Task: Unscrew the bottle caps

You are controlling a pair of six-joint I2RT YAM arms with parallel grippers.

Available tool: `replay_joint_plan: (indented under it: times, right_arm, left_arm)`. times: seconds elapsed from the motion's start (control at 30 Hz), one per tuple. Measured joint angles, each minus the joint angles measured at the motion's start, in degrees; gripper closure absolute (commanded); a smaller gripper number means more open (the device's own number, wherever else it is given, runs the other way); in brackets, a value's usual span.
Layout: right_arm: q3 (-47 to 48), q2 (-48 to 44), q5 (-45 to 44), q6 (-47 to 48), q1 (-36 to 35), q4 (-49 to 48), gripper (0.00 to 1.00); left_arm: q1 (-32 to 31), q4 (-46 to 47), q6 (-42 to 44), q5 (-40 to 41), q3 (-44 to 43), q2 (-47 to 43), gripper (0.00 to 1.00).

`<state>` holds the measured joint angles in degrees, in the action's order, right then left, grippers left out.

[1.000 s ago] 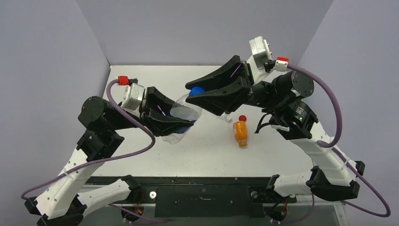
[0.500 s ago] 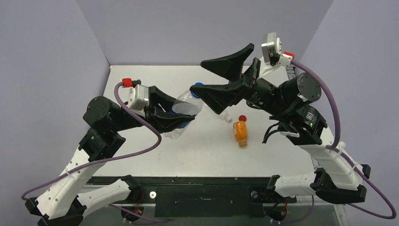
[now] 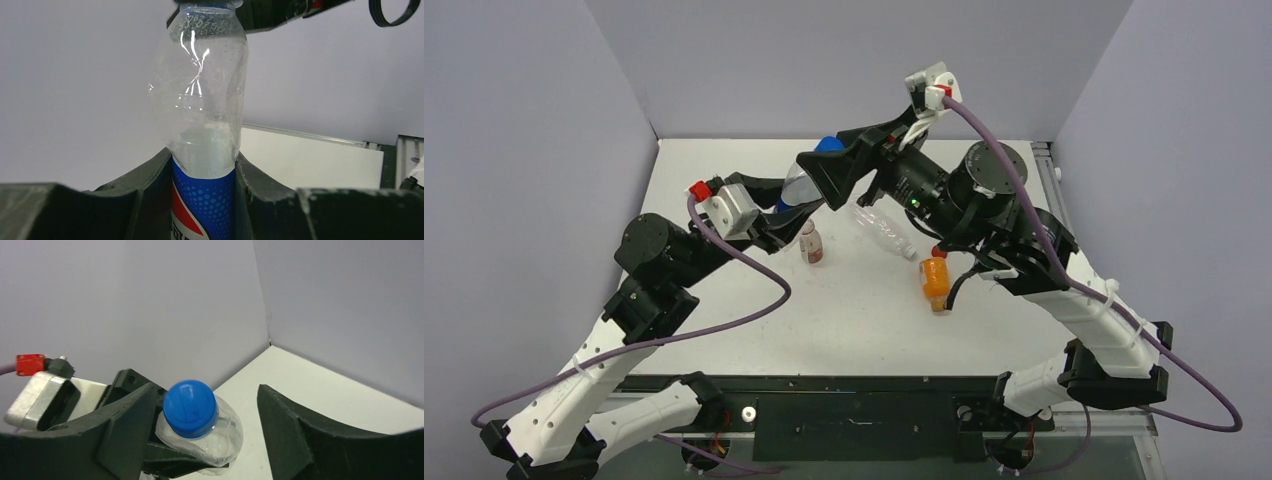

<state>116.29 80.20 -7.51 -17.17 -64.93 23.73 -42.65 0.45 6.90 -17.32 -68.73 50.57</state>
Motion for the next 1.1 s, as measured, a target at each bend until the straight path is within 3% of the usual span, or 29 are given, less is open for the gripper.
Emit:
replay_joint_plan:
  times: [0.2,0.23,0.4,0.5,0.8,0.87,1.1]
  right_arm:
    - [-0.1,1.1,-2.7,-0.5,-0.3,1.6,0.75]
    - [-0.1,1.0,-2.8,-0.4,-0.4,1.6,0.76]
    - [-1.6,0.5,-3.2,0.1,-0.4,0.3,0.57]
    - [-1.8,0.3,-3.3,0.1,-0.4,0.2,0.57]
    - [-1.8,-0.1,-2.5,0.2,-0.4,-0.4,0.96]
    - [-1.8,-0.1,-2.5,0.3,-0.4,-0.4,1.0]
    - [-1.8,-0.7,3.6,3.4,0.7,-0.3,1.0]
  left_arm:
    - [0.0,0.3,1.7,3.1,0.1,0.2,1.0]
    - [0.0,0.3,1.8,3.3,0.2,0.3,1.0]
    - [0.0,-0.1,1.7,3.7,0.3,0.3,1.0]
    - [0.0,0.3,1.5,3.7,0.4,0.3,1.0]
    - [0.0,0.7,0.7,3.7,0.4,0.4,1.0]
    - [0.0,0.7,0.5,3.6,0.4,0.4,1.0]
    - [0.1,1.0,-2.5,0.9,0.3,0.3,1.0]
